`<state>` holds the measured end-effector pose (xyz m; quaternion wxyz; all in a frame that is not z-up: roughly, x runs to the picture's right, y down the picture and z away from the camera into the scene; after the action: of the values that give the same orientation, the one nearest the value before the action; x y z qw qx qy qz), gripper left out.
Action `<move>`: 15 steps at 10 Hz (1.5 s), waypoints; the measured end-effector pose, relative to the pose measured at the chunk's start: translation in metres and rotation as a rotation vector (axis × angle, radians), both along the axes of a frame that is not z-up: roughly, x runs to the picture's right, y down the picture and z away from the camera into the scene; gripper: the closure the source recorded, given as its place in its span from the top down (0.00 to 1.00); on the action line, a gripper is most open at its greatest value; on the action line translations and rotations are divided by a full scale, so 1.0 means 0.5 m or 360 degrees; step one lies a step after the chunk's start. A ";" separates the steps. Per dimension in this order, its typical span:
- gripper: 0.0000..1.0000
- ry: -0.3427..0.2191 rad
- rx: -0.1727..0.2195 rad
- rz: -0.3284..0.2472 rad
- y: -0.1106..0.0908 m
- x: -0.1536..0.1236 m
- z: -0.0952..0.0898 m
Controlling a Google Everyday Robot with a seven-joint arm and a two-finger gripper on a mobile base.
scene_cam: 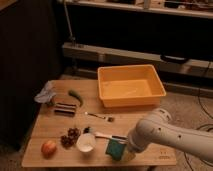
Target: Place sponge in plastic cup
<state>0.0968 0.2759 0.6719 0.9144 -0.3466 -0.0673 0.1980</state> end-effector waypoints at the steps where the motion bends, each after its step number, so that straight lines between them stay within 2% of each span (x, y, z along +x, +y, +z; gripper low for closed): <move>1: 0.38 0.0006 -0.0003 0.0000 0.001 0.000 0.001; 5: 0.76 0.0027 -0.0021 0.0009 0.001 0.002 0.004; 6: 0.80 0.0032 -0.0027 0.0013 0.000 -0.001 0.005; 11: 0.80 0.0035 -0.0047 0.0012 -0.004 -0.012 -0.003; 13: 0.80 0.0033 -0.0073 0.0011 -0.006 -0.010 -0.006; 14: 0.80 0.0023 -0.0086 0.0031 -0.013 -0.007 -0.006; 15: 0.80 -0.0002 -0.0126 0.0083 -0.027 0.011 -0.004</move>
<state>0.1022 0.2624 0.6698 0.8944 -0.3809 -0.0688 0.2240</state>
